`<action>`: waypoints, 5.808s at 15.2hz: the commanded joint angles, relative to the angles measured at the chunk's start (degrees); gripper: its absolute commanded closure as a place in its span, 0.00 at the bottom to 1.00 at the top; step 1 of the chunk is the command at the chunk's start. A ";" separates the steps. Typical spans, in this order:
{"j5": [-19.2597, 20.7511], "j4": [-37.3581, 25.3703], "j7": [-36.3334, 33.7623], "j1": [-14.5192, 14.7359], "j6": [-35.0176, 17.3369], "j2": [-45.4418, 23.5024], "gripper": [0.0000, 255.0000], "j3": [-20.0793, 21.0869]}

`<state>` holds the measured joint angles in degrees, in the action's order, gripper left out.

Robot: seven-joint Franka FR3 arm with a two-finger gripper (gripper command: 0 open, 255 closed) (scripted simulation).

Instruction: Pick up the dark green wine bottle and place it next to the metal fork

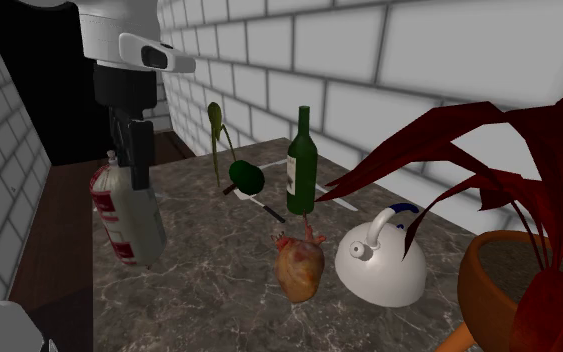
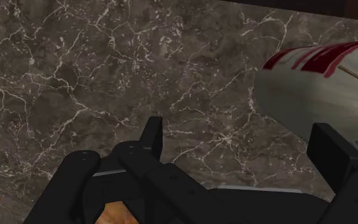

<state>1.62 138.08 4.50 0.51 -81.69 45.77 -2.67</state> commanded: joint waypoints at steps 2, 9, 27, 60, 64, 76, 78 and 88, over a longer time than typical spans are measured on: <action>-0.28 -0.97 -0.28 0.18 -1.44 -1.93 0.00 0.22; -1.74 -9.51 -2.05 1.21 -9.70 -15.38 0.00 1.60; -1.99 -46.56 -6.03 2.91 -16.09 -50.17 0.00 4.17; -0.98 -66.59 -7.46 4.01 -16.96 -67.48 1.00 4.59; -0.95 -71.27 -7.46 4.06 -13.30 -68.50 1.00 4.59; -0.70 -93.43 -7.47 4.44 1.09 -76.27 1.00 4.57; -0.59 -101.51 -7.44 4.62 5.44 -80.00 1.00 4.53; 0.29 -69.65 -16.97 11.21 -5.89 -59.56 1.00 7.14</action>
<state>1.81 65.57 -11.30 11.02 -86.61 -15.69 4.11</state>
